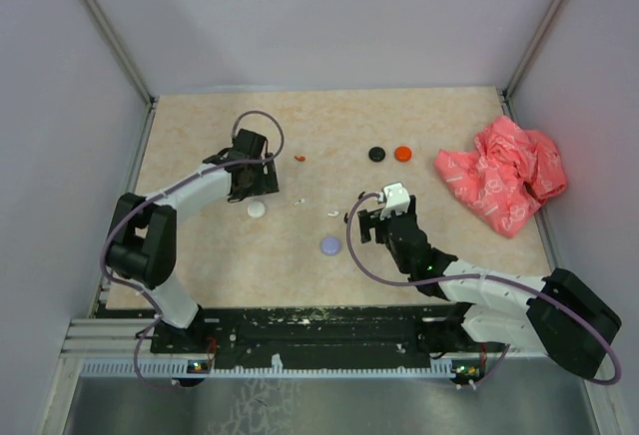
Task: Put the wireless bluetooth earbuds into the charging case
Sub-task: Adjust the charging case at the center of the board, then pick up the charging case at the center of the board.
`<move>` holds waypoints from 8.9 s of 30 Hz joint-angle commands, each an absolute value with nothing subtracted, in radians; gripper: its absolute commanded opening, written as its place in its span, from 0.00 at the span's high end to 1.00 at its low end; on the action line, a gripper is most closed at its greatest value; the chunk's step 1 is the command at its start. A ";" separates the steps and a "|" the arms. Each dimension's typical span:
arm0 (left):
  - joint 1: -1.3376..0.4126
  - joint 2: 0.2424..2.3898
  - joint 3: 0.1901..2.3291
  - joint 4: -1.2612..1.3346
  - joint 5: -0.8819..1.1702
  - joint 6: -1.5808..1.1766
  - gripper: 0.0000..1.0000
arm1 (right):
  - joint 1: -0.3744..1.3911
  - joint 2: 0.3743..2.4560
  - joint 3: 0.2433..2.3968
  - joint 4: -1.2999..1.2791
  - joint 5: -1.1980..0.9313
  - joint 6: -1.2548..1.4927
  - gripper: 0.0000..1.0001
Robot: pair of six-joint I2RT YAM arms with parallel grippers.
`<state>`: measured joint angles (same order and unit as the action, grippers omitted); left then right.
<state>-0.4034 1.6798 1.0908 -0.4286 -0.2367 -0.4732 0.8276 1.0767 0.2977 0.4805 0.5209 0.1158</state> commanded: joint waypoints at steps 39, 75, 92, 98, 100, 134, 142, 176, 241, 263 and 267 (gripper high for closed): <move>-0.464 1.654 1.047 -0.511 -0.008 -0.401 0.27 | 0.818 1.093 0.358 0.493 0.522 0.119 0.16; -0.476 1.410 0.751 -0.379 -0.099 -0.699 0.18 | 0.818 1.101 0.362 0.488 0.530 0.114 0.16; -0.428 1.560 0.878 -0.359 -0.128 -0.627 0.18 | 0.818 1.106 0.368 0.478 0.533 0.116 0.16; -0.428 1.618 0.943 -0.378 -0.112 -0.597 0.17 | 0.818 1.111 0.371 0.470 0.532 0.116 0.16; -0.427 1.626 0.957 -0.388 -0.107 -0.595 0.18 | 0.818 1.111 0.374 0.468 0.533 0.116 0.16; -0.517 1.686 1.032 -0.541 -0.235 -0.449 0.34 | 0.818 1.119 0.379 0.461 0.527 0.119 0.16; -0.518 1.706 1.032 -0.529 -0.208 -0.412 0.35 | 0.818 1.125 0.382 0.460 0.521 0.120 0.16; -0.665 1.295 0.643 0.115 -0.142 -0.240 0.56 | 0.813 1.027 0.595 0.146 0.296 0.236 0.18; -0.872 0.899 0.272 0.629 0.127 0.181 0.25 | 0.739 1.277 1.005 -0.151 -0.384 0.252 1.00; -0.654 0.922 0.305 0.727 0.738 -0.054 0.27 | 0.715 1.198 0.969 -0.183 -0.767 -0.172 1.00; -0.645 0.939 0.321 0.741 0.772 -0.096 0.31 | 0.714 1.198 0.971 -0.197 -0.819 -0.240 1.00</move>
